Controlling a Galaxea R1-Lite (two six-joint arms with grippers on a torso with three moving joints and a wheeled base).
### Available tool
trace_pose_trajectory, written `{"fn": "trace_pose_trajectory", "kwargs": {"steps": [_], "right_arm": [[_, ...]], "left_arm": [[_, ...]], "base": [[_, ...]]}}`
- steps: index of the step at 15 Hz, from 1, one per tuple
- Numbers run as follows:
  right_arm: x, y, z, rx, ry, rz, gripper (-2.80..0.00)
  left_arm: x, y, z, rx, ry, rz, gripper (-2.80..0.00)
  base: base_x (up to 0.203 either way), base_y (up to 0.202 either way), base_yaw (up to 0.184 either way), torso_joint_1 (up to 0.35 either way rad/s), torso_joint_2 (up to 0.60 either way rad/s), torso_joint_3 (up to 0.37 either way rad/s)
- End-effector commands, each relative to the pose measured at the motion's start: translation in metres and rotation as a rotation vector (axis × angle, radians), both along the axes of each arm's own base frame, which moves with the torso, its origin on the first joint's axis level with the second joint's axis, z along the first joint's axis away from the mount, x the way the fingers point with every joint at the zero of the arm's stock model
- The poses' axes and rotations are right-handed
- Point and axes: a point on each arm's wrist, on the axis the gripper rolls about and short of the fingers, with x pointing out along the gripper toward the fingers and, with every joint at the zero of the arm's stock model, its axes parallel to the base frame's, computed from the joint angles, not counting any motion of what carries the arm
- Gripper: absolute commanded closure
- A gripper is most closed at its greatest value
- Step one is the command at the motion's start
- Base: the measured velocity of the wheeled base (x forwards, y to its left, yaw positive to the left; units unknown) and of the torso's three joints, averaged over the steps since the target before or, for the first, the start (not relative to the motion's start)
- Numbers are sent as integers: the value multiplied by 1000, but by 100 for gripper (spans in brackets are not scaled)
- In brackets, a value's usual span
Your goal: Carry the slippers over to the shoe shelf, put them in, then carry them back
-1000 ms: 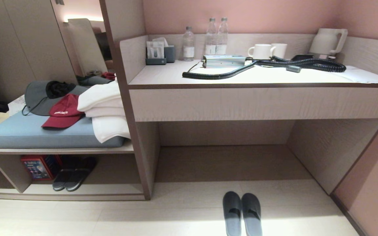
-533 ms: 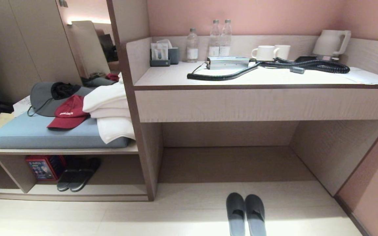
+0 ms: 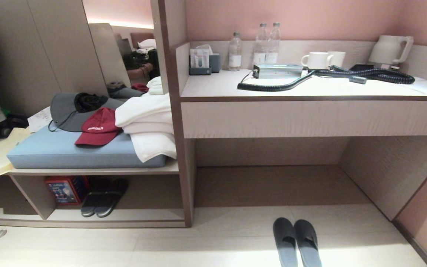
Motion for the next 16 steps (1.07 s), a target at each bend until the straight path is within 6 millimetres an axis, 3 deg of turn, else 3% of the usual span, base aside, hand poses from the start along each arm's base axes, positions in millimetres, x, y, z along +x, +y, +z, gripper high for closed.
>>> {"fn": "trace_pose_trajectory", "kwargs": {"steps": [1,16], "right_arm": [[0,0,0,0,1,1,0],[0,0,0,1,1,1,0]], "left_arm": [[0,0,0,-1,0,0,0],[0,0,0,0,0,1,0]], "base": [[0,196,1,6,4,-1],[0,196,-2,3,3,4]]}}
